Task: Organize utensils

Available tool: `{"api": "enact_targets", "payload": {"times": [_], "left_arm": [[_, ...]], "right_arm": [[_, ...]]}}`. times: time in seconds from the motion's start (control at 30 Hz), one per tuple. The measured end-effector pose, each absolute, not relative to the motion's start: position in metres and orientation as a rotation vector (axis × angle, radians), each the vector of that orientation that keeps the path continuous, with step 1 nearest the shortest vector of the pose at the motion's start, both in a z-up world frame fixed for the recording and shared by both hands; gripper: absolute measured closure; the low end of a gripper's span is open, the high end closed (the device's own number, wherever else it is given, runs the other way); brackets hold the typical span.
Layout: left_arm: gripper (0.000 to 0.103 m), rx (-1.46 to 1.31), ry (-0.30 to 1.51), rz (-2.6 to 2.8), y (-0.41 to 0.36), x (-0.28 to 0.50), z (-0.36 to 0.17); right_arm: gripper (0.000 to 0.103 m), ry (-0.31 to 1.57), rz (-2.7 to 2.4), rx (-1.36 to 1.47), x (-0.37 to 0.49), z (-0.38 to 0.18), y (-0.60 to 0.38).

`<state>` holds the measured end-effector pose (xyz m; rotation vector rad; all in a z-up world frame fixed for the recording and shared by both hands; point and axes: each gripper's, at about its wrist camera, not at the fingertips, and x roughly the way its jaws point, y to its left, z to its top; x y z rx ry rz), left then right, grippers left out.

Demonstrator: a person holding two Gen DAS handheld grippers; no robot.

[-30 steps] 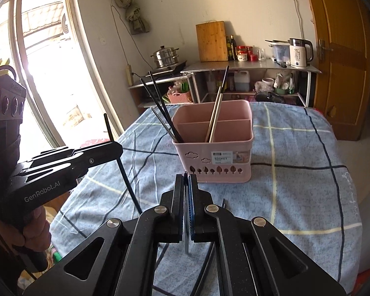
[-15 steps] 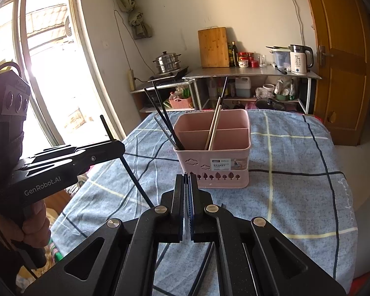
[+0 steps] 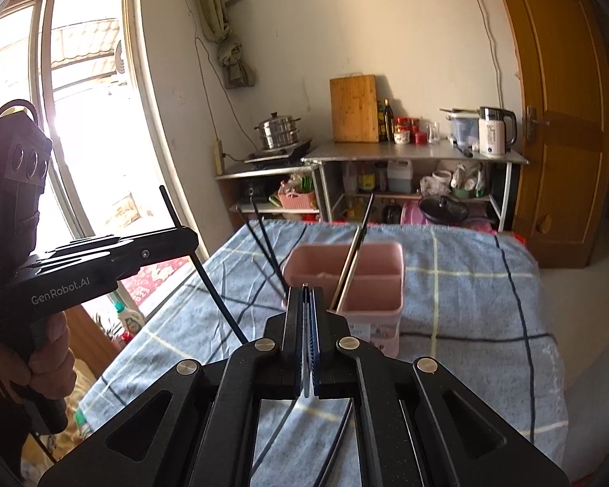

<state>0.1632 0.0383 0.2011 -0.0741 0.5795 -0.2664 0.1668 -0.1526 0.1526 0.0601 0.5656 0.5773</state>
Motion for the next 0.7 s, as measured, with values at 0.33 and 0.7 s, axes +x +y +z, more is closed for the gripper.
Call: {"api": "enact_targets", "payload": {"times": [0.33,0.7], "left_arm": [[0.099,-0.091,0.535,-0.248,0.048,0.204,0.237],[0.099,-0.080,0.516,-0.209,0.053,0.237,0.234]], "right_arm": [[0.100,0.482,0.554,0.041,0.199,0.190,-0.144],[0.100,0.471,0.532,0.043,0.228,0.192,-0.135]]}}
